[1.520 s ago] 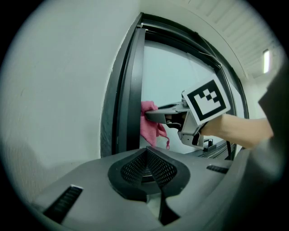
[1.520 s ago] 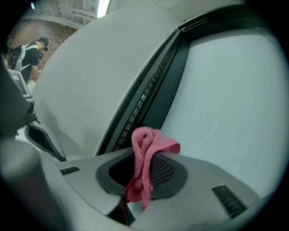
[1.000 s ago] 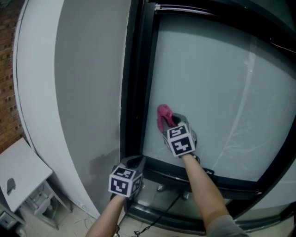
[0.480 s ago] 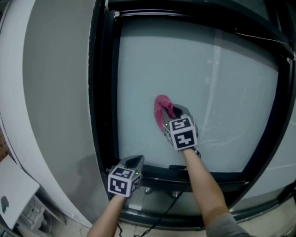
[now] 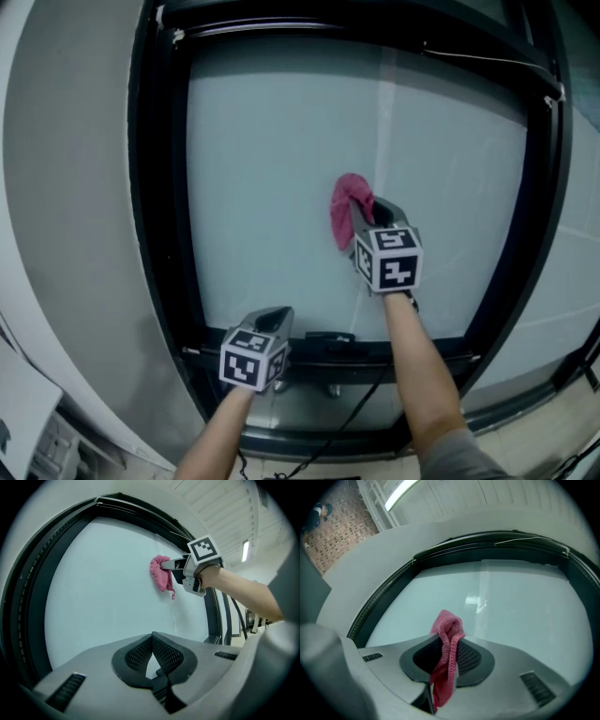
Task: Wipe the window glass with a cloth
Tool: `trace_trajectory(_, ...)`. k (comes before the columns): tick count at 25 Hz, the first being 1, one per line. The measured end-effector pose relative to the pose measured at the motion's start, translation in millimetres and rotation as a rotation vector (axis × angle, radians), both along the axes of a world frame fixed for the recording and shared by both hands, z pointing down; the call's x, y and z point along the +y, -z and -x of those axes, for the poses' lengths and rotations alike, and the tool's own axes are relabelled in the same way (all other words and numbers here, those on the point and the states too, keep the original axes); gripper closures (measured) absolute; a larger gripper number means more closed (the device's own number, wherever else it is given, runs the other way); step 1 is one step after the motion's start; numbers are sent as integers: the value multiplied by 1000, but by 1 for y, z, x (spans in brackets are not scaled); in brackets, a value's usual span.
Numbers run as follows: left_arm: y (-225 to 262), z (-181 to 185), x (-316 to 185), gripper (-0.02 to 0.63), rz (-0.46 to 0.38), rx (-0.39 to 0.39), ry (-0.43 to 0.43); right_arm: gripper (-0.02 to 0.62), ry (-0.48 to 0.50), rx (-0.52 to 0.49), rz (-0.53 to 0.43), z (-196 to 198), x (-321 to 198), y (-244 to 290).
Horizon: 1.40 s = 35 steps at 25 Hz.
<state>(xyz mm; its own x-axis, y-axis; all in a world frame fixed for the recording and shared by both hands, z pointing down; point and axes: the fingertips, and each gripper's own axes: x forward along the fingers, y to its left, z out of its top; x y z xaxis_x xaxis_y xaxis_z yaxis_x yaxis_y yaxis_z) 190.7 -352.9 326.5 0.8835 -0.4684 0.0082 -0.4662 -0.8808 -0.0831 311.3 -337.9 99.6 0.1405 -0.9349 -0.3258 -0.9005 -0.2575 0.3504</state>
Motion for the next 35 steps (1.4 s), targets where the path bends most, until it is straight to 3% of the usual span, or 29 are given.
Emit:
trace_trajectory(18,3,-123,55,598,-33,-53,-179,529,-159,-225,-152,-176,113,0)
trace_trajectory(35,-14,-190,90,598,-63,-128,-265,531,-439,-553,-275,-328,214,-116)
